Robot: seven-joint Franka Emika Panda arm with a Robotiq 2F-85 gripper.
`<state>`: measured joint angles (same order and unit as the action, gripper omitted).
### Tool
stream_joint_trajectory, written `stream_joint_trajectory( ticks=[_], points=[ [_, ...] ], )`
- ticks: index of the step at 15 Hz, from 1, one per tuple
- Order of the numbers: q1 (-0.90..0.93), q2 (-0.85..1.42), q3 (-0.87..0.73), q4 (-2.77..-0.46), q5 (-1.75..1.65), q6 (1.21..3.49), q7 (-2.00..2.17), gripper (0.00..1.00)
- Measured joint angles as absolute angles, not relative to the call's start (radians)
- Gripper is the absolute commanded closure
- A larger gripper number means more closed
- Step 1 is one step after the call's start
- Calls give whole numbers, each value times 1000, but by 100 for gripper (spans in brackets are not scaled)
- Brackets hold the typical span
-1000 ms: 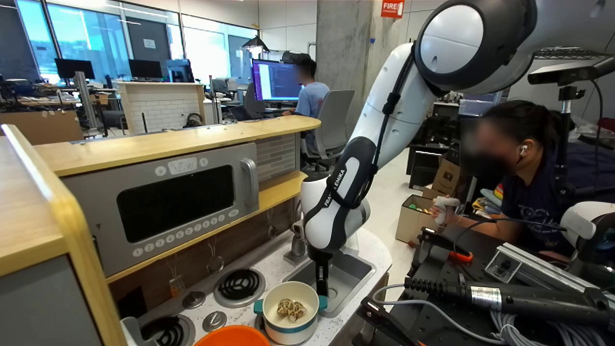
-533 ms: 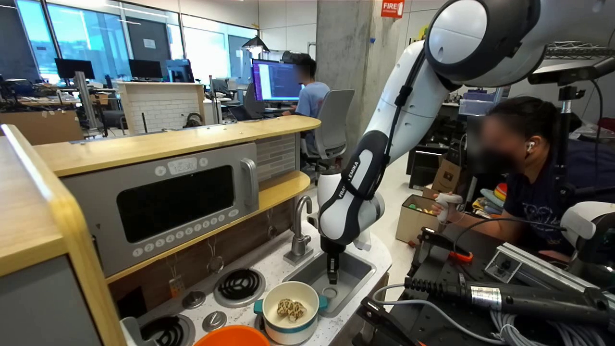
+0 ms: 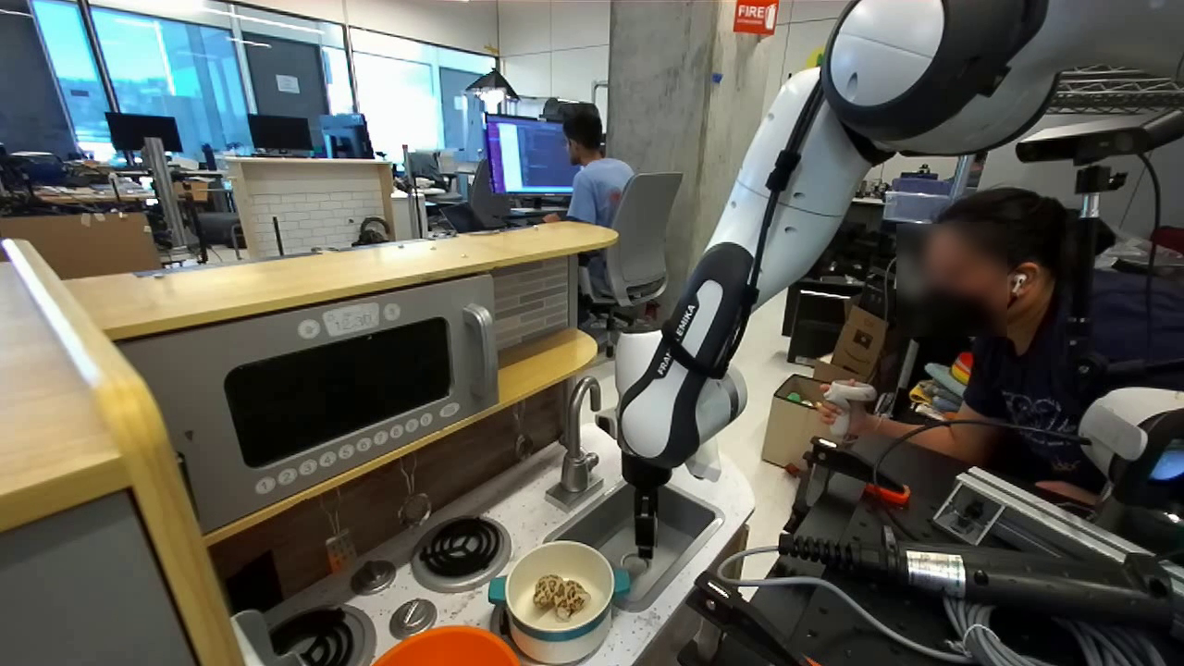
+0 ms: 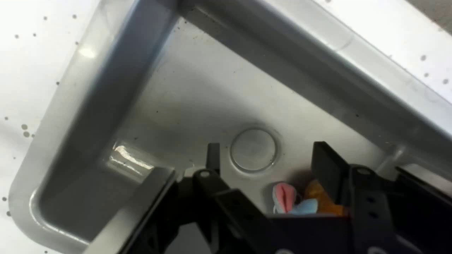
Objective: Pick up the plush toy in the sink and put it in the orange bowl
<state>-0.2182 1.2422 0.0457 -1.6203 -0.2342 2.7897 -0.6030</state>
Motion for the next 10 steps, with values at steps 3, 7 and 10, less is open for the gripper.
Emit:
stream_joint_trajectory(
  ticks=[3, 7, 10],
  points=[
    [-211, 1242, 47, -1624, -234, 2790, -603, 0],
    [-184, 1243, 52, -1629, -261, 2802, -621, 0],
    [-156, 1249, 54, -1631, -320, 2804, -680, 0]
  ],
)
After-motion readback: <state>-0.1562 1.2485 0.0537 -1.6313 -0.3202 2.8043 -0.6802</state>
